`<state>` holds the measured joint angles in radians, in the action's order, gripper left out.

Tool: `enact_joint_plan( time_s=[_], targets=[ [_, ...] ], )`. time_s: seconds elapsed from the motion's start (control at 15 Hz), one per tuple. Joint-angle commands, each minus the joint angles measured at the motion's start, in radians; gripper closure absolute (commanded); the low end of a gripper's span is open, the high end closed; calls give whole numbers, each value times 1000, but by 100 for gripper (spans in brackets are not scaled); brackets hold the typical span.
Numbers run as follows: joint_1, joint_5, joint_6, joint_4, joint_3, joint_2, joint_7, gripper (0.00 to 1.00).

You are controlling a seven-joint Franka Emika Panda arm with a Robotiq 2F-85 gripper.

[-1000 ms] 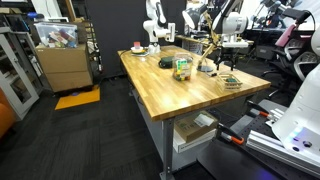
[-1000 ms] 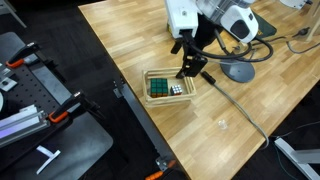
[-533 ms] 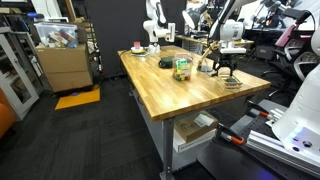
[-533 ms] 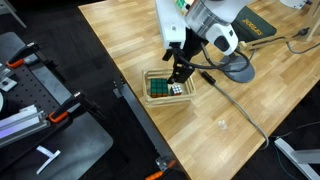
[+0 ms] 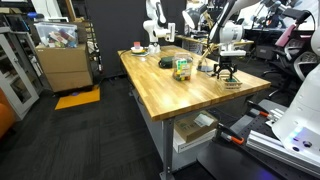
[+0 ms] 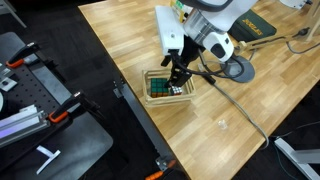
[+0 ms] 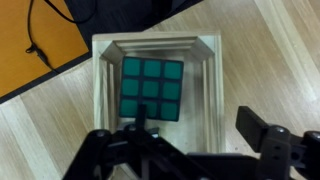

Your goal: Move the wooden box to the left

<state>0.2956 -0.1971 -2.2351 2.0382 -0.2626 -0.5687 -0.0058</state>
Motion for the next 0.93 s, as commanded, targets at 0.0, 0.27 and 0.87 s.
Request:
enact_joint_plan(
  time_s=[0.0,0.27,0.87],
  targets=[
    [29,-4,11,-31,26,-14,1,40],
    [26,2,13,-39,29,-13,-2,67],
    [23,9,20,-46,30,-19,-1,98]
  ],
)
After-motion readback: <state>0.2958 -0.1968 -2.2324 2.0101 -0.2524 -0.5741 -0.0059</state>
